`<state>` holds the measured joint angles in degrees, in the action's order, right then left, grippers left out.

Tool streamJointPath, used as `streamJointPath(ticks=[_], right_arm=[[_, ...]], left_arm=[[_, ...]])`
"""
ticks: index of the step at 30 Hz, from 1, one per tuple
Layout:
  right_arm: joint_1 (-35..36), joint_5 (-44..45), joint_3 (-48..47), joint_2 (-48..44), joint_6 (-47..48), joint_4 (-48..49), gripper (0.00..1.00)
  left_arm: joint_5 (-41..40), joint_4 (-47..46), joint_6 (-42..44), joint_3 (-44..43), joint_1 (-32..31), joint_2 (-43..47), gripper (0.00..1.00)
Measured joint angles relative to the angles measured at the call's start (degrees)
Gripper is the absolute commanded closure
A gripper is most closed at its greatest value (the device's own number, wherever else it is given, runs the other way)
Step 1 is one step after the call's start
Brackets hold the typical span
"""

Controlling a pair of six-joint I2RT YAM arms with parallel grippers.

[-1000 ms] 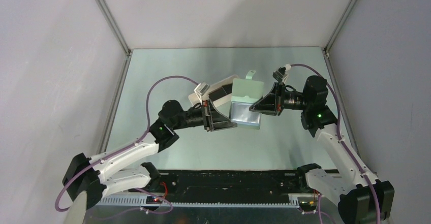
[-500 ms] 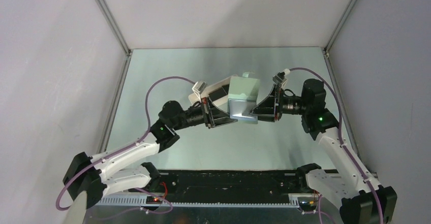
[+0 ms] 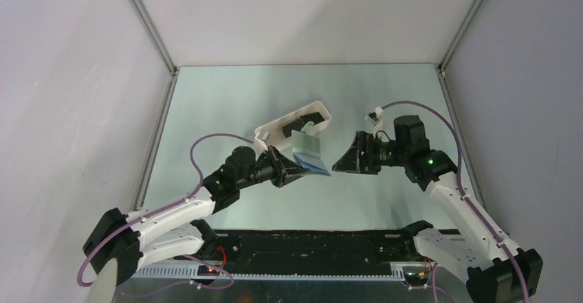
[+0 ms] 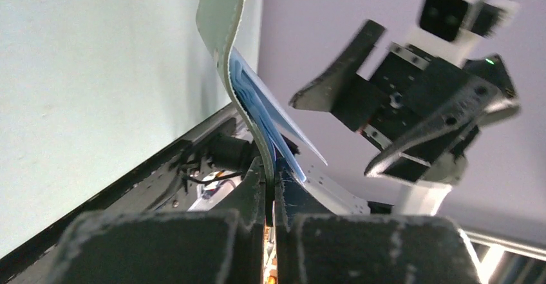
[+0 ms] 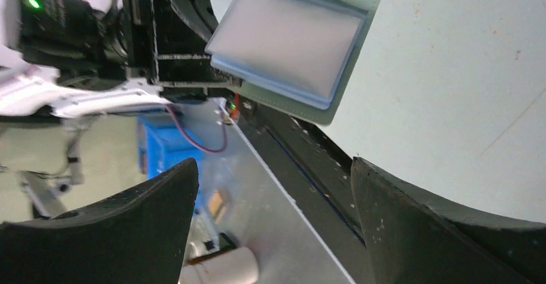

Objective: Put the credit cards into the card holder
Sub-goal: Open the card holder.

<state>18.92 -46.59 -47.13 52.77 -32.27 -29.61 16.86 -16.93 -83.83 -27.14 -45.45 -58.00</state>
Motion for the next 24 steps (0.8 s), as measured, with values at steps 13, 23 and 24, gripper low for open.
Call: streamJointPath(ticks=[13,23,24], right_arm=[[19.56,23.41,-6.43,2.4,10.32,-7.26,0.09],[30.95,39.39,-9.03,7.85,13.42,-7.87,0.08],[31.39,40.89,-9.33,8.79,13.51,-7.91,0.11]], left_arm=[[2.89,10.01,0.22,-2.47,0.0,-7.72,1.0],[5.86,11.08,2.56,-7.41,-1.05,-8.81,1.0],[6.05,11.1,2.86,-7.85,-1.42,-8.96,1.0]])
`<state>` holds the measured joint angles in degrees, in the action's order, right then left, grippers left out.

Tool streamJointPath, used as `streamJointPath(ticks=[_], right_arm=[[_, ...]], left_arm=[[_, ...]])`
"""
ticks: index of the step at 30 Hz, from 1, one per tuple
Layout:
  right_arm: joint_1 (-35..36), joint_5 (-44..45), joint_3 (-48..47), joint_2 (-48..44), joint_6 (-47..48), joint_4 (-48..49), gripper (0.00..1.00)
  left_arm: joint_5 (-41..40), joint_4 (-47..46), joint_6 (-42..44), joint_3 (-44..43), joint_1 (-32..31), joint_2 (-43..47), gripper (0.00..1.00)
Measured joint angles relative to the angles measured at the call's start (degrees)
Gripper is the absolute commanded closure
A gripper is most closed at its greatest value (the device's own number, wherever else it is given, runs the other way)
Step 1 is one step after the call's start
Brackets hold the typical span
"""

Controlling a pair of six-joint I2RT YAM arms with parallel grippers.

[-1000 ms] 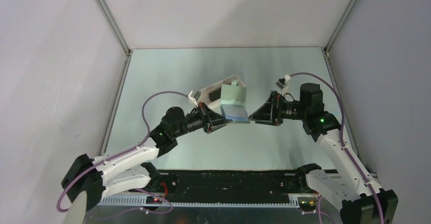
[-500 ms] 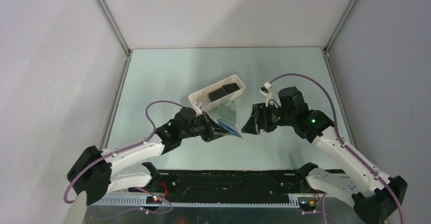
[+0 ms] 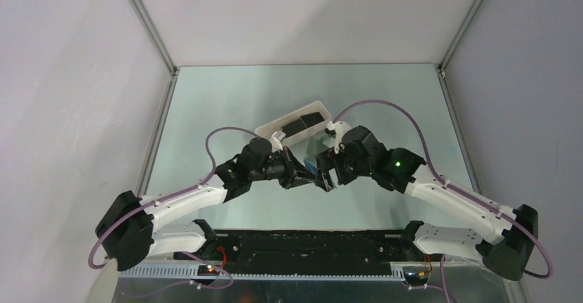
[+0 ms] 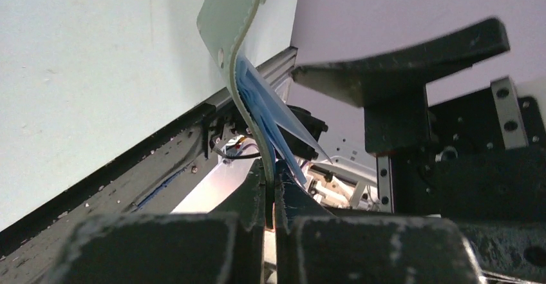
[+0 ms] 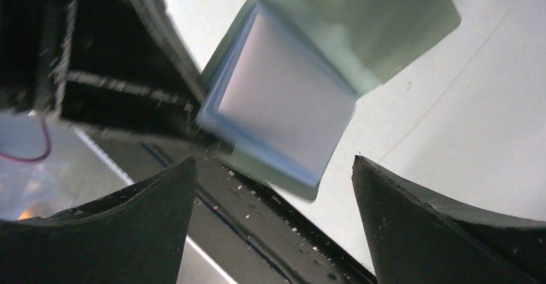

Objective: Put the credit cards into the card holder
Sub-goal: Open the card holder.

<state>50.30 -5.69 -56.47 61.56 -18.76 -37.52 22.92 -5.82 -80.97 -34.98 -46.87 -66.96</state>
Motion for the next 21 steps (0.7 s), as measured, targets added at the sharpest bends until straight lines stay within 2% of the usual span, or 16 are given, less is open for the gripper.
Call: streamJointPath(ticks=[9,13,21], right_arm=[[0.52,9.27,-3.17,3.61,0.39,-2.58,0.38],[-1.77,9.73,-3.74,3.63,0.52,-2.51,0.38],[-4.46,7.98,-3.74,3.56,1.01,-2.56,0.3]], left_arm=[[-0.2,1.16,2.4,-1.14,-1.99,-1.33,1.0],[0.31,3.19,4.02,-1.14,-3.5,-1.27,1.0],[0.28,6.49,6.84,-1.51,-3.85,0.11,1.0]])
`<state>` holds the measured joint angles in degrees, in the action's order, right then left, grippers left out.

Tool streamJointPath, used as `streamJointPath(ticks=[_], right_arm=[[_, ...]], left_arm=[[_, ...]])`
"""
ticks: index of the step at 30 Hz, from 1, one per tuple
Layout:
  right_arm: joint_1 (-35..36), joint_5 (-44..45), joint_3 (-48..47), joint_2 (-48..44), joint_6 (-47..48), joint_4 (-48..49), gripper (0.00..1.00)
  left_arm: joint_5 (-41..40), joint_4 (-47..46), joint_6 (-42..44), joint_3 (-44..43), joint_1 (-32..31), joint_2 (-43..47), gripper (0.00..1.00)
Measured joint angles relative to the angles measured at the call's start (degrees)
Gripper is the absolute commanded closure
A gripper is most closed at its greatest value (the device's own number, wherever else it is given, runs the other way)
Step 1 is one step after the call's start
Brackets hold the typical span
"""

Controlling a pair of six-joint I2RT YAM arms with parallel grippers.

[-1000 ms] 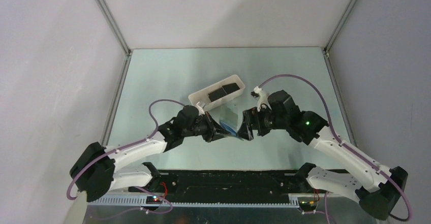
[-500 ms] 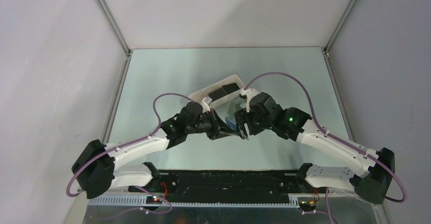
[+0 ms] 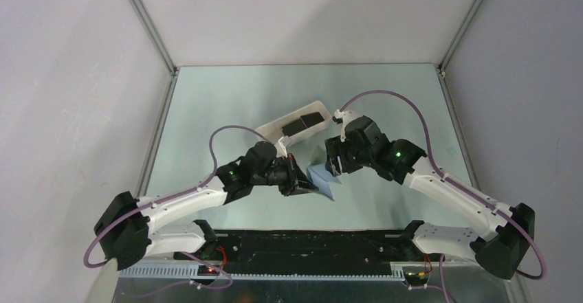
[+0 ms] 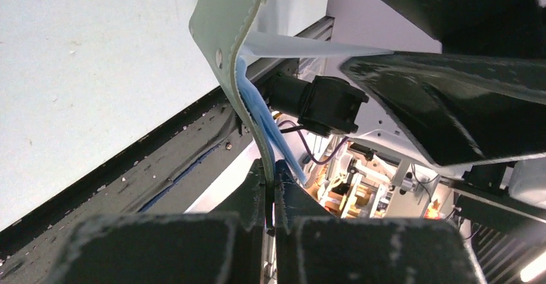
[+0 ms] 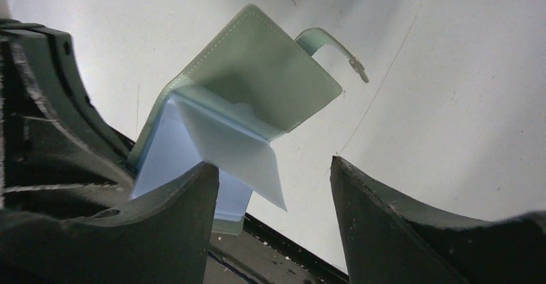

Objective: Put the credit cards into the card holder
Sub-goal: Open the card holder.

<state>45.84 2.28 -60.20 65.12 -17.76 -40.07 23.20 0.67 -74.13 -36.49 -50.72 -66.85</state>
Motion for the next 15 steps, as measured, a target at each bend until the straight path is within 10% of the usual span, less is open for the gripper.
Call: streamJointPath(ticks=[15], right_arm=[[-10.45,-9.09,5.42,-1.73,-3.48,3.26,0.03]], left_arm=[[1.62,-0.33,5.64,-2.01,-0.7,8.15,1.0]])
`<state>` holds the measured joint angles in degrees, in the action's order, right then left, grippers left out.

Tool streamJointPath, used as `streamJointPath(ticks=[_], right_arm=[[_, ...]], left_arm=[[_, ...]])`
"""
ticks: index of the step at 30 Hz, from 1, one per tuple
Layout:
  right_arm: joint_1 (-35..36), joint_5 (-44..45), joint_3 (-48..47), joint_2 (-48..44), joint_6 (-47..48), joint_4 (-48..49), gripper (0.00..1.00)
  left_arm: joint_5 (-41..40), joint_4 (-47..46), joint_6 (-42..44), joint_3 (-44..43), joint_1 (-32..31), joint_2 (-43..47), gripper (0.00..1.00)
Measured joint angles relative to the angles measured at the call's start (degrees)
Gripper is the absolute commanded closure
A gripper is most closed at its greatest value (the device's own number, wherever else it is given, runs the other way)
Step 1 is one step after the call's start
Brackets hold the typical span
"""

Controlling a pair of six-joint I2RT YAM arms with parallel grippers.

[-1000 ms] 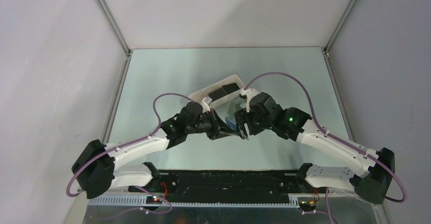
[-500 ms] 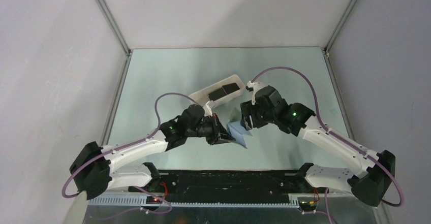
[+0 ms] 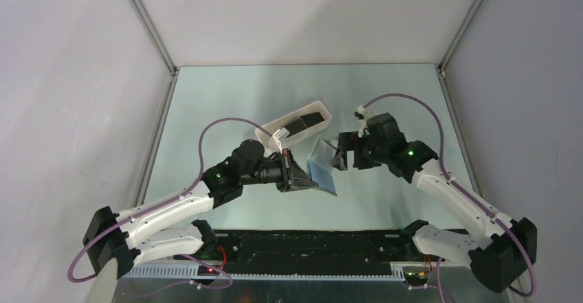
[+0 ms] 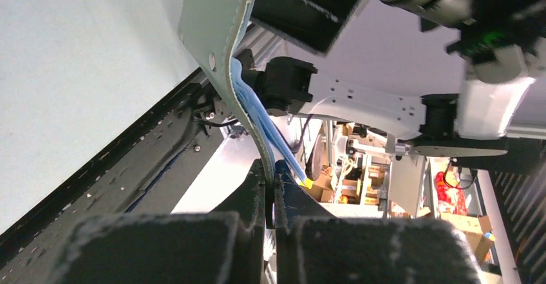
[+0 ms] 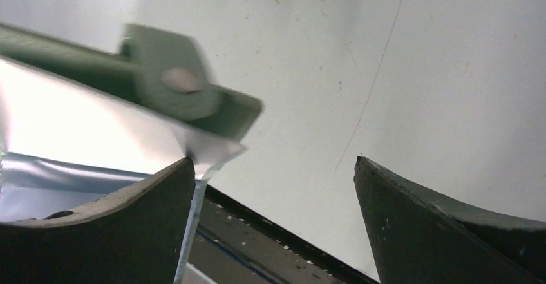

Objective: Put the credit cards into the card holder
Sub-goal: Open the card holder.

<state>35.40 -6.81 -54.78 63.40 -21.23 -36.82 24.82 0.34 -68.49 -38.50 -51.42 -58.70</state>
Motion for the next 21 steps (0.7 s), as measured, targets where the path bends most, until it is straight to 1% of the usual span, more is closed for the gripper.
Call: streamJointPath(ticks=[3,6,10,12,13,16,17,18,21], right_arm=[[-5.86,-6.64,4.09,-3.87,-2.51,2.82,0.02],[-11.34,-15.76,8.68,-6.73,-5.97,8.35,0.03],[-14.47,-27.67,13.46,-6.95,-11.45,16.74,0.05],[-14.82,-32.13,15.06,-6.82,-14.36,20.92,0.12],[-14.88,-34.03,15.69,-6.73,-15.82,23.06,0.17],[-14.91,-39.85,17.27,-6.51,-20.9,30.58,0.24],[-14.88,-41.55,17.88,-6.45,-23.12,33.68,0.3],[-14.88,-42.77,18.29,-6.4,-24.44,35.78,0.33],[-14.91,-46.23,20.28,-6.29,-30.32,44.24,0.63]], left_arm=[[0.74,-1.62,0.07,0.0,-0.02,0.79,1.0],[1.44,-3.1,0.24,0.0,-0.2,1.07,1.0],[2.49,-4.48,1.07,0.0,-0.57,1.09,1.0],[2.64,-4.98,1.25,0.0,-0.72,1.09,1.0],[2.69,-5.35,1.42,0.0,-0.76,1.09,1.0],[2.67,-6.03,1.62,0.0,-0.76,1.31,1.0],[2.64,-6.25,1.64,0.0,-0.76,1.42,1.0],[2.64,-6.6,1.66,0.0,-0.79,1.51,1.0],[2.58,-7.45,1.68,0.0,-0.81,1.79,1.0]])
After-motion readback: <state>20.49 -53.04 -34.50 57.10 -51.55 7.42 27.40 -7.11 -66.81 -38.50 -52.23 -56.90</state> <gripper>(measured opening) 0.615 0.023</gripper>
